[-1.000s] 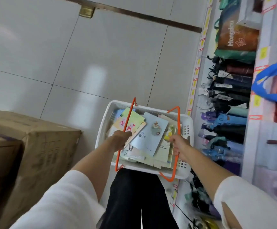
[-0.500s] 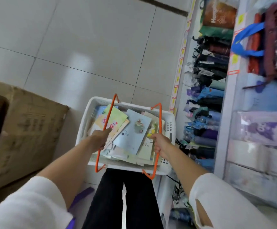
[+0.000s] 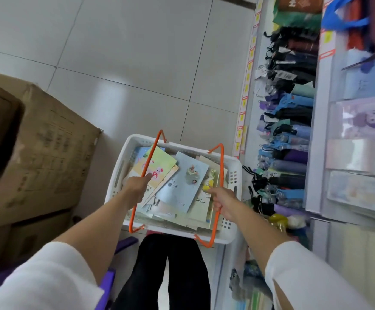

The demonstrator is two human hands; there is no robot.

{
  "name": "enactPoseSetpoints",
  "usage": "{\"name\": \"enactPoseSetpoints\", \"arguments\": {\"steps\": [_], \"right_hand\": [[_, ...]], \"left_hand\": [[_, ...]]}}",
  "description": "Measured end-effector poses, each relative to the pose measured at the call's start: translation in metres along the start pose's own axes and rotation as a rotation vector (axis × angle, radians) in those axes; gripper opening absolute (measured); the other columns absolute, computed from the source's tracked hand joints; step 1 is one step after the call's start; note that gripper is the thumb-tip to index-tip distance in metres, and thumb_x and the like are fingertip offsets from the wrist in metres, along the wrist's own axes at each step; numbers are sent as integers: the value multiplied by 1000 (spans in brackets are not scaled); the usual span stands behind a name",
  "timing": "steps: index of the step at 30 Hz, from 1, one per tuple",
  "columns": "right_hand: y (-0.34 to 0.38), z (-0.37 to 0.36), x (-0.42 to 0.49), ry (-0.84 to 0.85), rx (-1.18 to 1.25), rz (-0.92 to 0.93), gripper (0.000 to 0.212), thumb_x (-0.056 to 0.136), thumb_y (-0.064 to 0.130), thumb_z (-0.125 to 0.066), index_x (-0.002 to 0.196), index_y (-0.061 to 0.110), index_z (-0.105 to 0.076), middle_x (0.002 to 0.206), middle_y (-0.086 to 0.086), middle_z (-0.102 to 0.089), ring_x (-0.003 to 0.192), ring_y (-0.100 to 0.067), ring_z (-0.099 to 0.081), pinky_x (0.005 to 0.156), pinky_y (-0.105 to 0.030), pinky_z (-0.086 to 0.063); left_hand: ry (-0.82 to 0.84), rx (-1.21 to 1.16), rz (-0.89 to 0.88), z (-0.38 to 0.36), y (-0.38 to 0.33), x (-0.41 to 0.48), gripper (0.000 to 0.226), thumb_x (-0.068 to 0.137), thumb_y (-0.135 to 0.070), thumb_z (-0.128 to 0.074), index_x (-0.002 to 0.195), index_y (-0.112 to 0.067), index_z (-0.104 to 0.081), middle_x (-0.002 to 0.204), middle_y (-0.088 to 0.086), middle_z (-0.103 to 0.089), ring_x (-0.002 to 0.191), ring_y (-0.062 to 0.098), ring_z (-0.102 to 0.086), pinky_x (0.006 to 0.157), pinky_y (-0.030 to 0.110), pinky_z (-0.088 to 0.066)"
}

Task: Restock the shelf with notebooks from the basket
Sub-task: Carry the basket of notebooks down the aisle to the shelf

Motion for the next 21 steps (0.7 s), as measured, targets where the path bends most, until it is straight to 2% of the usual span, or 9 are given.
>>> {"name": "enactPoseSetpoints", "arguments": {"steps": [4,5,7,8,10,12,16,21], "right_hand": [[-36,-6,9,-26,-22,15,11,90,6,-59,98,7,-51,58,-1,-26,47,-13,-24,45,-26,-22],[-46,-7,15,-14,-22,21,11,90,5,-59,97,7,-52,58,-1,-27,48,-13,-24,46,-26,-23],[-59,-9,23,-20,-34,27,12,89,3,-59,98,8,-54,59,-1,-28,48,-13,-26,45,-26,-24],[-66,-10,27,-34,-33,26,12,89,2,-59,97,7,-54,59,-1,-28,48,-13,-26,45,-26,-25],[-78,-18,30,-21,-52,9,11,88,0,-58,95,7,-52,57,-2,-30,47,-13,-27,44,-26,-25],[-86,-25,32,-28,-59,-7,10,88,-1,-57,92,7,-52,54,-2,-31,46,-14,-27,44,-27,-25],[-112,-36,42,-27,-54,-27,13,87,-1,-57,87,10,-48,55,-2,-30,46,-14,-27,44,-26,-25],[-141,-44,46,-53,-37,-49,16,87,1,-59,85,11,-46,55,-2,-31,45,-14,-27,44,-26,-25]], "left_hand": [[-23,-8,-24,-2,30,0,38,95,-42,-54,70,-14,-46,49,-2,-32,42,10,-25,41,23,-24],[-15,-10,-28,-4,36,1,35,95,-42,-55,75,-13,-49,49,-2,-33,41,10,-25,41,23,-24],[-15,-23,-22,-9,46,5,28,95,-41,-55,96,-13,-58,50,-2,-32,41,10,-25,40,23,-24],[-39,-31,-24,-11,54,8,36,96,-40,-54,110,-7,-59,51,-1,-32,41,10,-25,40,23,-24],[-58,-32,-41,-14,69,13,45,96,-39,-53,116,1,-57,51,-1,-32,43,11,-25,41,23,-23],[-54,-20,-29,-15,81,21,32,97,-39,-53,101,-8,-58,51,-1,-33,43,11,-25,41,24,-23],[-42,-27,-6,-14,111,40,33,97,-36,-53,76,-12,-49,51,0,-33,43,12,-26,42,24,-25],[-49,15,-2,-11,138,46,33,97,-37,-51,72,-15,-47,54,-1,-32,46,14,-28,46,23,-29]]}}
Point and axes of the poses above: each hand's wrist, its own x-axis towards the middle knuckle, its own z-axis out of the back of the hand, y = z × x, the point moved 2 cm from there along x, towards the middle knuckle
